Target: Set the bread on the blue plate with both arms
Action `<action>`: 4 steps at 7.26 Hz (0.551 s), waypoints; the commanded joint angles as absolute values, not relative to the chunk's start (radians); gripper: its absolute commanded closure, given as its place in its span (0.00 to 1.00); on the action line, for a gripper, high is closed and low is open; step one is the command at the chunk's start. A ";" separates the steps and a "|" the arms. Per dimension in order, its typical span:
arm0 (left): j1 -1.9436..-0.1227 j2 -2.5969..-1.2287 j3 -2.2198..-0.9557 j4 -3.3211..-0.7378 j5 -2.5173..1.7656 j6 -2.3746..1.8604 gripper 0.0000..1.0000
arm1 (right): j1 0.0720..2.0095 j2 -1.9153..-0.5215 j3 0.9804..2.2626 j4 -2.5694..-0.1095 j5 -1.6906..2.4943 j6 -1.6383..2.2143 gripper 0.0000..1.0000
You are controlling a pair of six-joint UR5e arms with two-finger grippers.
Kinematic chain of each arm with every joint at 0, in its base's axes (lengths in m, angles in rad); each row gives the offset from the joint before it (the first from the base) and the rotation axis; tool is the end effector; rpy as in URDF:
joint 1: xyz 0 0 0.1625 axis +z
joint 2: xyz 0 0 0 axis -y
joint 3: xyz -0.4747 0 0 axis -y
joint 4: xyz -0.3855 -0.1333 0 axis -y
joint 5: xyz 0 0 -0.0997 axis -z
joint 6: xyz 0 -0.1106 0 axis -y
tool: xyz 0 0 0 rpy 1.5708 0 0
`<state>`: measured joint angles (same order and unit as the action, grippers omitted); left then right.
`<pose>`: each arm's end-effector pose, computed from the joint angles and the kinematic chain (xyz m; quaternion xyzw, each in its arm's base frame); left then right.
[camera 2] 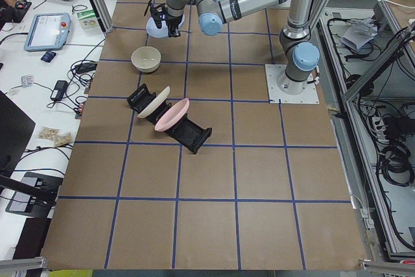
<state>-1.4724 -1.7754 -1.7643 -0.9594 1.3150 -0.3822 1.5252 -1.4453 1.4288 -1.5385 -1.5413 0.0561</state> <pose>-0.1043 -0.5850 0.3944 0.2215 -0.9611 0.0866 0.1405 0.1117 -0.5485 0.5277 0.0509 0.9986 0.0080 0.0147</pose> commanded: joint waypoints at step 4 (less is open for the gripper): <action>-1.640 -1.905 -1.879 -0.648 1.319 -0.497 1.00 | 1.522 -1.450 1.436 -1.532 -1.542 0.066 0.00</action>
<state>-1.6082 -1.8762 -1.8519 -0.6993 1.3182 -0.4801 1.5218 -1.4500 1.4353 -1.5327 -1.5421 0.0600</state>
